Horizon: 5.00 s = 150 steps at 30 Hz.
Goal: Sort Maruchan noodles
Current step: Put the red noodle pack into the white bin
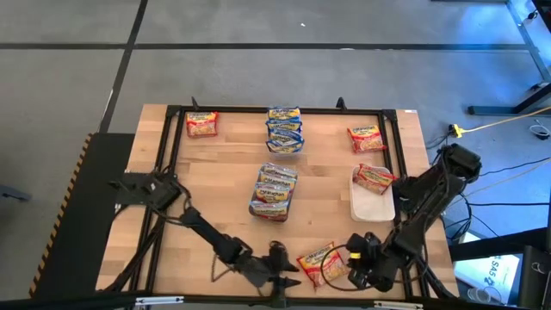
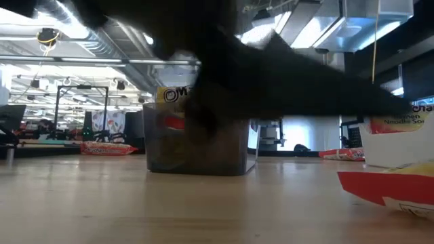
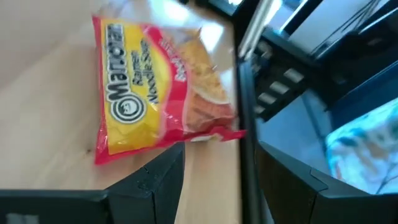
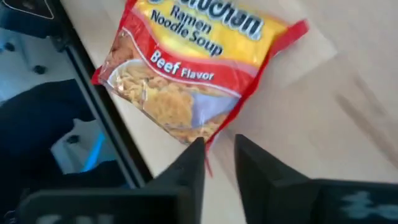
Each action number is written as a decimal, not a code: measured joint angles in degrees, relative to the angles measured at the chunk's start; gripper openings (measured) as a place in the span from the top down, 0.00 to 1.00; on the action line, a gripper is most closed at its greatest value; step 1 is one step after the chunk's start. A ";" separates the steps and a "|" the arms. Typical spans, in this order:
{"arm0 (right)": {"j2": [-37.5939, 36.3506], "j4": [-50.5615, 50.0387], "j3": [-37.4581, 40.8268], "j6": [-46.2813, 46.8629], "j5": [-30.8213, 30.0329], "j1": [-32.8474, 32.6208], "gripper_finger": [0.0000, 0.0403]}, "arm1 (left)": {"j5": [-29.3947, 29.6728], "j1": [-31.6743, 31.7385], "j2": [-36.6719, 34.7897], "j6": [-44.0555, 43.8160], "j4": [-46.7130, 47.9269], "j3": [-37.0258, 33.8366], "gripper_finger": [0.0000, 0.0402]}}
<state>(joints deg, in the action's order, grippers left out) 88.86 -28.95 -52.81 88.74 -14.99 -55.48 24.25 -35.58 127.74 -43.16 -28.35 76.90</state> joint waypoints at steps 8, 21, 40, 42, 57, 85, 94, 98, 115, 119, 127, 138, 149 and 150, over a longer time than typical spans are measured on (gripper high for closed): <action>-0.33 8.25 8.23 -0.18 4.88 -0.04 0.53 | -2.87 1.83 4.68 -0.25 9.67 9.66 0.53; -0.06 32.41 18.05 -0.73 -4.15 0.42 0.44 | -2.72 3.23 4.85 -0.20 17.21 9.53 0.53; 12.42 56.38 18.07 -0.91 -12.43 3.18 0.44 | -3.04 3.12 4.77 0.28 19.81 9.53 0.53; 13.21 59.31 18.06 -2.95 -12.41 3.88 0.44 | -3.27 3.03 4.77 0.41 19.81 9.53 0.53; 13.40 66.43 17.48 -7.99 -11.95 5.35 0.44 | -2.24 2.89 4.85 6.30 17.96 10.93 0.53; 12.40 65.32 15.25 -17.72 -7.53 7.17 0.72 | -0.38 -3.42 -5.50 4.71 35.92 11.33 0.53; 7.98 66.69 15.25 -31.61 -11.26 7.15 0.69 | 3.02 -7.54 -19.41 3.81 17.85 -8.28 0.53; 7.21 71.57 15.23 -42.42 -14.17 7.66 0.70 | 4.82 -7.98 -22.67 6.47 -3.67 -17.94 0.53; 2.14 74.13 15.32 -69.69 -15.67 11.68 0.69 | -5.73 3.62 -25.11 11.09 -9.13 -20.76 0.46; 1.87 74.26 15.32 -70.65 -18.40 12.22 0.69 | -8.18 5.56 -25.11 13.78 -11.53 -20.58 0.46; 1.92 76.87 14.32 -71.70 -18.88 15.61 0.69 | -3.94 7.11 -25.11 16.36 -11.73 -20.52 0.46; 1.95 76.72 13.33 -72.68 -17.88 17.01 0.67 | -2.00 7.07 -25.09 20.08 -10.85 -20.47 0.60; -11.73 46.41 13.26 -63.55 -6.35 16.92 0.30 | 2.97 6.59 -26.29 23.91 -2.80 -20.41 0.71; -14.14 42.46 13.26 -61.72 -5.02 16.92 0.28 | 3.23 6.61 -26.23 23.71 -1.38 -20.44 0.71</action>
<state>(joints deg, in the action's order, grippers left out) 74.72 13.50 -39.55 27.03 -20.01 -38.57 27.48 -28.98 101.52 -19.45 -29.73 56.46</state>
